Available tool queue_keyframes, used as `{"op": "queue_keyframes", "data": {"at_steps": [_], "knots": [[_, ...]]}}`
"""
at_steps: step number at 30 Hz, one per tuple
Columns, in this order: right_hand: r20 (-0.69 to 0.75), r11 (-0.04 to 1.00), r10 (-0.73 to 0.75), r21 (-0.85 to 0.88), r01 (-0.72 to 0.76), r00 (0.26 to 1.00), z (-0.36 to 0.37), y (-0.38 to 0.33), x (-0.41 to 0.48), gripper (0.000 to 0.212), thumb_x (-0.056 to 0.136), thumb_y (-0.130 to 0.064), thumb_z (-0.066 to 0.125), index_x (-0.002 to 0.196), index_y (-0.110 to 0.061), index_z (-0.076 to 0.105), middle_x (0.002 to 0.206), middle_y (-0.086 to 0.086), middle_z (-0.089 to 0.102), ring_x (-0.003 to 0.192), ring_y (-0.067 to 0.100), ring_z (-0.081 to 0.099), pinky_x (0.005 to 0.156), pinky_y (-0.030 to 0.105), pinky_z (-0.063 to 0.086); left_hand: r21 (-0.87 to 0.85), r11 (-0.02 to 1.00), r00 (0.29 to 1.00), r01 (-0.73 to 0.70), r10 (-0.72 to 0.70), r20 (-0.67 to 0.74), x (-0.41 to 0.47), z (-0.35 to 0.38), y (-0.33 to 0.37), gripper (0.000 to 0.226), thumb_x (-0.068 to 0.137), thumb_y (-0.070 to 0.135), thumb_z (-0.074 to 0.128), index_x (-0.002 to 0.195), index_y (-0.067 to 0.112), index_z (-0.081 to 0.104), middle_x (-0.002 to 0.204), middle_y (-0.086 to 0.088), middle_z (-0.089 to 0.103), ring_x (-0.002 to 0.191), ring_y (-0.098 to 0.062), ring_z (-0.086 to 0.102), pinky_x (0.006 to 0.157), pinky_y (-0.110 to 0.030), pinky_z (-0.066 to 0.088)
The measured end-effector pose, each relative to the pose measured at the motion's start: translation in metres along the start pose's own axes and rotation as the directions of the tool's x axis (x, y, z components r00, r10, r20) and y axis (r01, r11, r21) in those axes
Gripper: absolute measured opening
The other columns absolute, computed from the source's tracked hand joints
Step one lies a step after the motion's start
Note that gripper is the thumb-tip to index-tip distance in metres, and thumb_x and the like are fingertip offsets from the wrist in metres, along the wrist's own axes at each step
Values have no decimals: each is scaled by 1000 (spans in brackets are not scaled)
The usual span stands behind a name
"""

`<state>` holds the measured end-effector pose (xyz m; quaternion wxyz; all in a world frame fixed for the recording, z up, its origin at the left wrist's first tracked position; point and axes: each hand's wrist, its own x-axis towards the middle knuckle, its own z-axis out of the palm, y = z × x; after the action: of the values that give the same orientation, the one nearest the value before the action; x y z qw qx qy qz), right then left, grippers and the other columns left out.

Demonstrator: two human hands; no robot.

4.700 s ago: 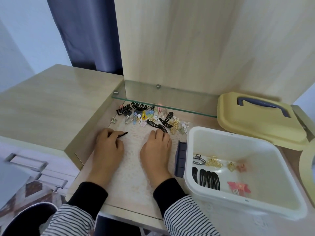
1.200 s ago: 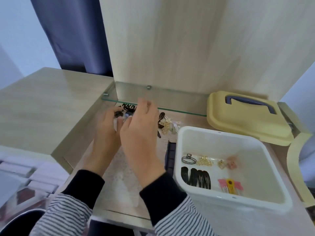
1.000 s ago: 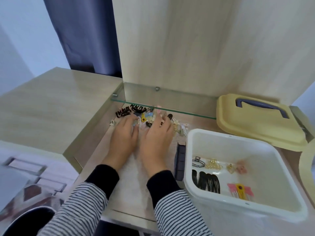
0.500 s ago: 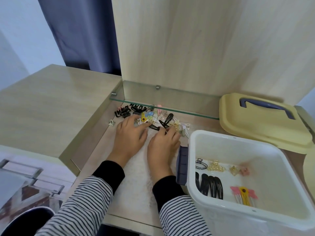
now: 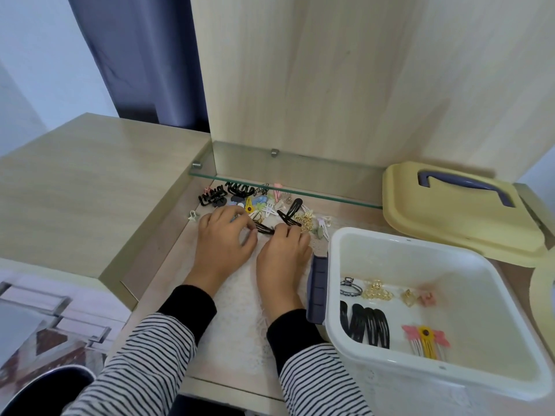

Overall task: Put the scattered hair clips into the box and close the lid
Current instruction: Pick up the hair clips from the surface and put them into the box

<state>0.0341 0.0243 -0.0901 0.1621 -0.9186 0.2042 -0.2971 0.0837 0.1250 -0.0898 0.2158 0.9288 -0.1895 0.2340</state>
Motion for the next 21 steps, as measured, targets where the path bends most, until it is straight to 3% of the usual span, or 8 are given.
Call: {"op": "queue_keyframes", "data": {"at_steps": [8, 15, 18, 21], "knots": [[-29, 1000, -7, 28, 8, 1000, -3, -1, 1, 23, 59, 3, 62, 77, -10, 62, 76, 9, 59, 69, 27, 56, 58, 28, 42, 31, 999, 1000, -25, 26, -5, -1, 1, 1, 28, 81, 40, 52, 100, 32, 71, 99, 13, 65, 104, -14, 56, 88, -34, 30], [-59, 991, 38, 131, -30, 998, -10, -3, 2, 30, 59, 7, 65, 85, -6, 60, 81, 12, 58, 65, 27, 57, 61, 24, 27, 58, 998, 1000, 8, -9, 14, 0, 1, 0, 28, 78, 49, 53, 92, 36, 73, 98, 13, 62, 99, -15, 55, 85, -36, 31], [-84, 987, 53, 154, -40, 995, -10, -3, 3, 30, 63, 9, 64, 89, -6, 58, 83, 12, 58, 66, 27, 57, 60, 23, 29, 66, 998, 1000, -3, 3, 1, 0, 2, -1, 22, 79, 48, 55, 89, 36, 72, 99, 13, 61, 100, -16, 55, 85, -36, 31], [-83, 982, 60, 183, -44, 995, -10, -2, 3, 30, 66, 9, 63, 92, -5, 57, 84, 12, 58, 67, 28, 59, 58, 26, 41, 87, 996, 999, -36, 37, -14, -1, 3, -2, 19, 83, 45, 57, 88, 35, 71, 99, 11, 62, 101, -16, 54, 84, -37, 31]]}}
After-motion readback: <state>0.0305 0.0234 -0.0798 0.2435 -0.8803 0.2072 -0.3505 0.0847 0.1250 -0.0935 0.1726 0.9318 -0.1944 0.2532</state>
